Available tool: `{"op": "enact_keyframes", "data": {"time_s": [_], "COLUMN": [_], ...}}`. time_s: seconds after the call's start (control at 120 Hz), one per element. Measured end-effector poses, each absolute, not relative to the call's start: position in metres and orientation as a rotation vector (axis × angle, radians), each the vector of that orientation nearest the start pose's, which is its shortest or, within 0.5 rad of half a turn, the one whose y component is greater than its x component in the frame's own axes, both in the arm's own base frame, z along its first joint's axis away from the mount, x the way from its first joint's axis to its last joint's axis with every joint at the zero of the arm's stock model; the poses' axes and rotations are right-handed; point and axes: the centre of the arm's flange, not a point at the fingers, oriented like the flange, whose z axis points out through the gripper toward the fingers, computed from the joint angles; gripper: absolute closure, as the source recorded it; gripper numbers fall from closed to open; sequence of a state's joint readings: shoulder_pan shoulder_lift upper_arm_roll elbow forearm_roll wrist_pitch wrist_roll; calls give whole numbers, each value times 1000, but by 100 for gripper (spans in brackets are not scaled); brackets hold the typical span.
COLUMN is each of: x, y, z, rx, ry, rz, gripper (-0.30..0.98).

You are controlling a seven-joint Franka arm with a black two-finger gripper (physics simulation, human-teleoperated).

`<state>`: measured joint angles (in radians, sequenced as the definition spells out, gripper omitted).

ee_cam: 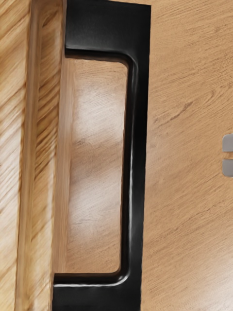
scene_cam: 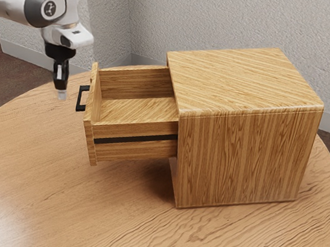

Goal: Push the drawer handle with one arm to close the drawer

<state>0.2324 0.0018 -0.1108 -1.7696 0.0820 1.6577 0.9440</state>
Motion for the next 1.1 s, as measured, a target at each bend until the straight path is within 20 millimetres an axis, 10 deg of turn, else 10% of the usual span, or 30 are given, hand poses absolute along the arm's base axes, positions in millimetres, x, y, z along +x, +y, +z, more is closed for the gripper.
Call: {"op": "enact_keyframes", "data": {"time_s": [1.1], "x": [583], "y": [64], "z": [511], "rx": [-2708], "ry": [1586], "rz": [19], "gripper": [78]}}
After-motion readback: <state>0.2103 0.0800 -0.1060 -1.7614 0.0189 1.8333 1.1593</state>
